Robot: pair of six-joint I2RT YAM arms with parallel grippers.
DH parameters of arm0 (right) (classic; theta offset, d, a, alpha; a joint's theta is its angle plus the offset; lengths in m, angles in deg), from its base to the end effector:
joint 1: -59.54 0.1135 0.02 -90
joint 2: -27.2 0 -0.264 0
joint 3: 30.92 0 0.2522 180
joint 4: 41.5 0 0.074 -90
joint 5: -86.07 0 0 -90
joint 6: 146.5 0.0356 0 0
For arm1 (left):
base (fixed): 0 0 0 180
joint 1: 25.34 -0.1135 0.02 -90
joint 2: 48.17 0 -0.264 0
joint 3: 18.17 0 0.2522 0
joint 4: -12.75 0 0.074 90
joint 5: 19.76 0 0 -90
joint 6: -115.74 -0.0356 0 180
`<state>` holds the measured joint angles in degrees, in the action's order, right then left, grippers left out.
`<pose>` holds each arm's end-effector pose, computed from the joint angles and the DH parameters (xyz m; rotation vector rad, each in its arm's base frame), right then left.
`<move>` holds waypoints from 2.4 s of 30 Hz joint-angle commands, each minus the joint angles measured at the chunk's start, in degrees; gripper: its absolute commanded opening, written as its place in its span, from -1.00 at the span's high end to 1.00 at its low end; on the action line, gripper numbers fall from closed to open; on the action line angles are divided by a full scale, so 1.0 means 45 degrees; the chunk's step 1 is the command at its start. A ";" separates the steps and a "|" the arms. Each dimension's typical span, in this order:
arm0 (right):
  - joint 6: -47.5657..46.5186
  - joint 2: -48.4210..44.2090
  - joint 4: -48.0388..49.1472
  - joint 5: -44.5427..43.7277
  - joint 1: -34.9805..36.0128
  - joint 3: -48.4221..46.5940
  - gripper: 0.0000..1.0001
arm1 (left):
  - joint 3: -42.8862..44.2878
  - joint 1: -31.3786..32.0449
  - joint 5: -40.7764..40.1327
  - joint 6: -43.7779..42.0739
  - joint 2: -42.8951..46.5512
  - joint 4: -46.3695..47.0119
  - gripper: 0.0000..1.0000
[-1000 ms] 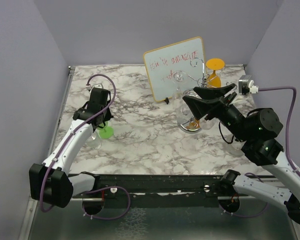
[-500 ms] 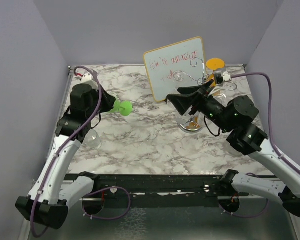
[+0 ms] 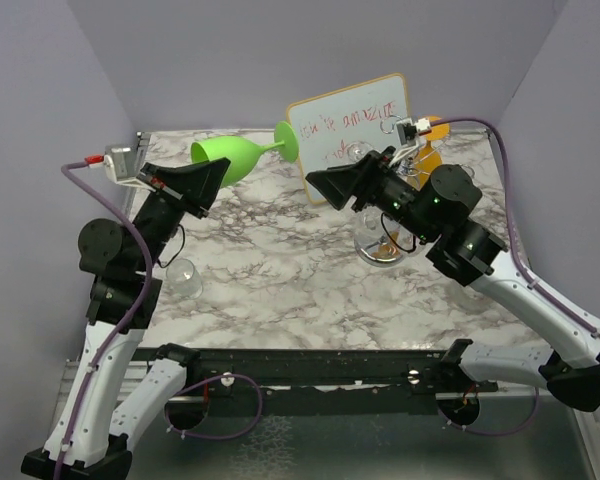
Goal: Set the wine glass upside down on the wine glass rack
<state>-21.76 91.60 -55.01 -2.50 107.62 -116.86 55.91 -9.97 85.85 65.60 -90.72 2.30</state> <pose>0.1657 0.1859 0.4595 -0.2015 1.5323 1.1909 0.1339 -0.0467 0.4629 -0.0212 1.2791 -0.9997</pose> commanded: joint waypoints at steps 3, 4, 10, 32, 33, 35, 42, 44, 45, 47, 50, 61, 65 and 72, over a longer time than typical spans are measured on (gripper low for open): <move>0.0968 0.0425 0.1127 0.0844 0.0098 -0.0940 -0.47 | -0.0220 -0.0036 0.0613 0.1456 0.0707 0.3067 1.00; 0.0971 0.0431 0.1369 0.0928 0.0086 -0.0992 -0.48 | -0.0171 -0.0038 0.0670 0.1622 0.0734 0.3096 1.00; 0.1075 0.0619 0.1898 0.1418 0.0088 -0.1220 -0.48 | -0.0090 -0.0038 0.1192 0.2284 0.0931 0.3422 1.00; -0.5316 0.1675 0.0925 0.1324 0.0098 -0.2605 0.09 | -0.0926 -0.0035 0.1735 0.2653 0.1310 0.3798 1.00; -0.5589 0.1784 0.0750 0.1215 0.0098 -0.2743 0.13 | -0.0950 -0.0038 0.1724 0.2682 0.1327 0.3786 1.00; -0.6154 0.1962 0.0575 0.1115 0.0093 -0.2935 0.22 | -0.0981 -0.0036 0.1696 0.2754 0.1364 0.3735 1.00; -0.7349 0.2868 -0.0540 0.0768 0.0096 -0.3938 0.47 | -0.0919 -0.0038 0.1169 0.2642 0.1497 0.2802 1.00; -0.7531 0.3134 -0.0747 0.0629 0.0086 -0.4117 0.58 | -0.0839 -0.0028 0.1003 0.2496 0.1542 0.2357 1.00; -0.7594 0.3262 -0.0831 0.0484 0.0082 -0.4209 0.69 | -0.0802 -0.0037 0.0868 0.2447 0.1554 0.2131 1.00; -0.7945 0.3483 -0.0866 0.0108 0.0098 -0.4349 0.94 | -0.0777 -0.0037 0.0709 0.2318 0.1606 0.1728 0.91; -0.8705 0.3741 -0.0484 -0.0456 0.0083 -0.4389 0.99 | -0.0723 -0.0028 0.0349 0.2125 0.1758 0.1041 0.53; -1.2348 0.4449 0.2511 -0.2016 0.0097 -0.3815 0.99 | 0.0377 -0.0038 -0.2252 0.0846 0.1915 -0.3420 -0.73; -1.3303 0.4264 0.3210 -0.1179 0.0092 -0.3396 0.98 | 0.0673 -0.0028 -0.2989 0.0519 0.1958 -0.4504 -0.84; -1.6132 0.3222 0.3893 0.2489 0.0092 -0.1368 0.99 | 0.1292 -0.0038 -0.1420 0.0641 0.1555 -0.4043 -0.90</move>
<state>-84.31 109.33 -41.50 -2.52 108.12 -126.83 58.07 -9.90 76.22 68.94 -82.37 -14.97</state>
